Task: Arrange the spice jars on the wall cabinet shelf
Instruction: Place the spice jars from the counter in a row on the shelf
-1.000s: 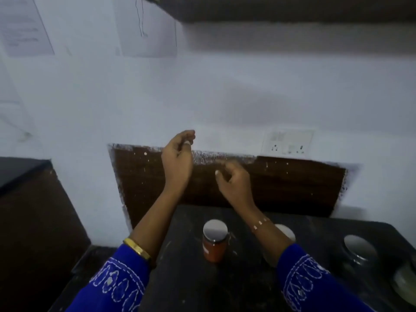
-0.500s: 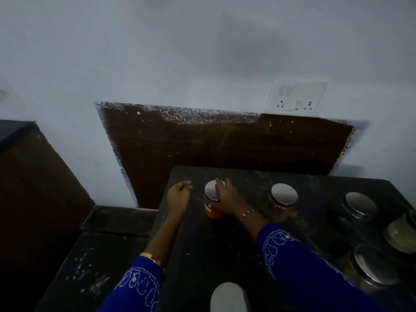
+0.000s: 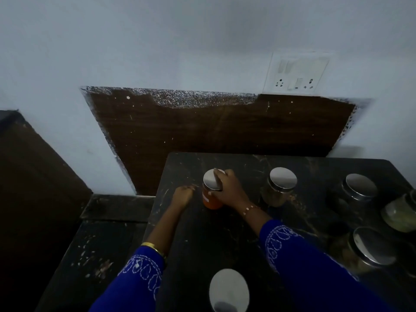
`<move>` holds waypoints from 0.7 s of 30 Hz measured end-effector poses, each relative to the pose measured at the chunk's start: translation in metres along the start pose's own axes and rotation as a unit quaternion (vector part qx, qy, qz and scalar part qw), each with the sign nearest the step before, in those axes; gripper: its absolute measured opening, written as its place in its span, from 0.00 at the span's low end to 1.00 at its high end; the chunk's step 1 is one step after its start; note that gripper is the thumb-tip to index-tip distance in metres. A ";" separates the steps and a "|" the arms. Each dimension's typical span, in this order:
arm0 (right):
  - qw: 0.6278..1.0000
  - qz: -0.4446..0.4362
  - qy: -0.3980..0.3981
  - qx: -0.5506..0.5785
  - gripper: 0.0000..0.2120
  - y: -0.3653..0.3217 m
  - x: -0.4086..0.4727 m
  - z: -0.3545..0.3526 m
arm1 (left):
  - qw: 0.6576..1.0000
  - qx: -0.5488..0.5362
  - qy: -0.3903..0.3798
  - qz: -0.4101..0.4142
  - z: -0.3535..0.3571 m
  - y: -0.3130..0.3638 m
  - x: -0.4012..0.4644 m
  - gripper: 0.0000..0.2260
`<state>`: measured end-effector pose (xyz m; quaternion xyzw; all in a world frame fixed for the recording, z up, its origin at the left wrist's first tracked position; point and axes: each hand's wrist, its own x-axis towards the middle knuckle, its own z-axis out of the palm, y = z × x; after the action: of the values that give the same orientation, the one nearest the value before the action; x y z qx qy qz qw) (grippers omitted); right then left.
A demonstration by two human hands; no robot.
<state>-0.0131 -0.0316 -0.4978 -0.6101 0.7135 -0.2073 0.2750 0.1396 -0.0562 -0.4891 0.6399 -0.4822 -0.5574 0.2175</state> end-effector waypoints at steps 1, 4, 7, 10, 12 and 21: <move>1.000 0.002 0.007 0.025 0.37 0.002 -0.005 -0.002 | 1.000 0.001 0.004 0.001 0.000 -0.001 0.000 0.10; 0.991 0.005 0.038 0.129 0.34 0.000 -0.023 -0.017 | 0.999 0.021 -0.007 0.026 0.000 0.003 -0.006 0.09; 0.958 -0.009 0.056 0.281 0.27 -0.008 -0.041 -0.039 | 0.992 0.008 -0.103 0.068 0.001 0.015 -0.019 0.14; 0.904 -0.034 0.051 0.424 0.22 -0.012 -0.054 -0.065 | 0.958 -0.112 -0.249 0.082 0.002 0.027 -0.031 0.18; 0.875 -0.045 0.045 0.480 0.19 -0.013 -0.058 -0.082 | 0.929 -0.175 -0.311 0.094 0.004 0.036 -0.042 0.20; 0.851 -0.028 0.147 0.504 0.19 -0.029 -0.069 -0.119 | 0.918 -0.221 -0.287 0.160 0.038 0.071 -0.077 0.26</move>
<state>-0.0608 0.0272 -0.3793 -0.3697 0.5261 -0.6332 0.4308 0.0842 -0.0116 -0.4031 0.3025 -0.4844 -0.7674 0.2913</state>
